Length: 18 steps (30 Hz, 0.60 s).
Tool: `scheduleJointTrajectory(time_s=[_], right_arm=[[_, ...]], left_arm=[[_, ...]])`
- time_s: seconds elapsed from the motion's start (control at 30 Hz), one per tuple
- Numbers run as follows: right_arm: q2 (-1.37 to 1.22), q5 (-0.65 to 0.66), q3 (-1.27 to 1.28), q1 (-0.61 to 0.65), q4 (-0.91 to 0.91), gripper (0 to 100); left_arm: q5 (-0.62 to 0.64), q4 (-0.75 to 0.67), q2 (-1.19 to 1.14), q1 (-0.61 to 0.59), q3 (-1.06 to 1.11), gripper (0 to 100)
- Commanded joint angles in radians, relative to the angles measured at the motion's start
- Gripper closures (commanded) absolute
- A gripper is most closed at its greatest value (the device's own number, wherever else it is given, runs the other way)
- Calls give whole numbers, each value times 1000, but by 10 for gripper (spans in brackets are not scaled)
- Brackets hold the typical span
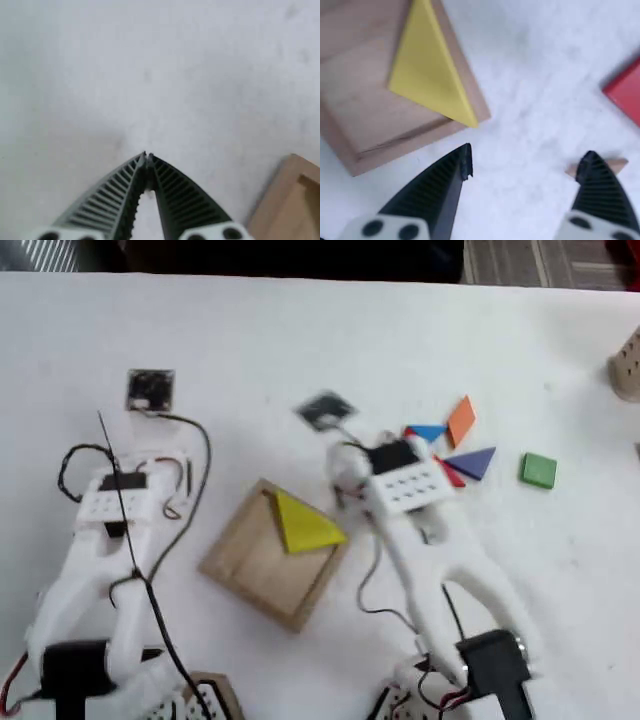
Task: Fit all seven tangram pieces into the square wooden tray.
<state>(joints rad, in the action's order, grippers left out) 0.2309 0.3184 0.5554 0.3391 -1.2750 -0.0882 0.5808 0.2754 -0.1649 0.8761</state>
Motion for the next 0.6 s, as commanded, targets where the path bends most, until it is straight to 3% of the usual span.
scheduleJointTrajectory(time_s=[0.0, 0.1, 0.3, 0.57], right_arm=[[96, -3, 138, -196, 104, 865], [157, -66, 233, -349, 174, 973], [251, -78, 342, -481, 245, 978], [306, -77, 419, -578, 317, 976]], left_arm=[[-75, 14, 154, 124, 66, 977], [-55, 23, 274, 217, 114, 977], [21, 153, 440, 481, 135, 977], [23, 149, 262, 730, 54, 977]])
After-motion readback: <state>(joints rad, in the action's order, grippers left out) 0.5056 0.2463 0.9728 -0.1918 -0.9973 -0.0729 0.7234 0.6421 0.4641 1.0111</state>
